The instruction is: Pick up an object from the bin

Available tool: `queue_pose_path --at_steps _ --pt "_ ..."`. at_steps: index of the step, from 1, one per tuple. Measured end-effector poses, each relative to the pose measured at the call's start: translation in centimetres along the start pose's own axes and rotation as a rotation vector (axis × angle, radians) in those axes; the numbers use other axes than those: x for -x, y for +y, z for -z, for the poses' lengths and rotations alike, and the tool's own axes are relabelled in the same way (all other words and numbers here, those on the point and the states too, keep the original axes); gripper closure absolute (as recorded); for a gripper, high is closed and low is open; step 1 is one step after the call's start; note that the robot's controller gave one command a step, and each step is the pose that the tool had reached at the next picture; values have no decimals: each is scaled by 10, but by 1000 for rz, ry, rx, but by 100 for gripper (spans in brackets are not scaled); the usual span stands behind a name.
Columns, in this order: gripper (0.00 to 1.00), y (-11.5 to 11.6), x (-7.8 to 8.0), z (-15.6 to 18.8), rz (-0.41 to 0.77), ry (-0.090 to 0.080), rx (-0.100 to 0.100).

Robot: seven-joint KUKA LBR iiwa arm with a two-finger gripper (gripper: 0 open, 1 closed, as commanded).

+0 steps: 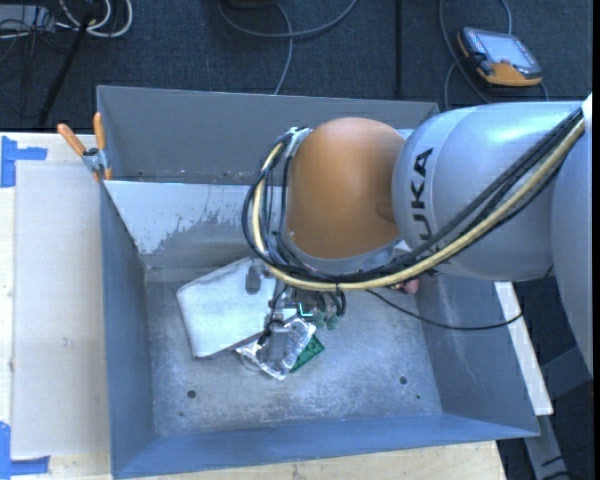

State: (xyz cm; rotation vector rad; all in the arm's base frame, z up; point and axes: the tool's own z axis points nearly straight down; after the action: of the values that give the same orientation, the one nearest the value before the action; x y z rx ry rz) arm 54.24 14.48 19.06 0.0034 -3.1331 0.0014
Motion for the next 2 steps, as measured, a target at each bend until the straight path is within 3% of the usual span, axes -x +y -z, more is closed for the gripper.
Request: queue_pose_path --at_steps 1,2 --pt "0 -47 27 -101 134 -29 5" --pt "0 -25 14 -110 134 -44 7"
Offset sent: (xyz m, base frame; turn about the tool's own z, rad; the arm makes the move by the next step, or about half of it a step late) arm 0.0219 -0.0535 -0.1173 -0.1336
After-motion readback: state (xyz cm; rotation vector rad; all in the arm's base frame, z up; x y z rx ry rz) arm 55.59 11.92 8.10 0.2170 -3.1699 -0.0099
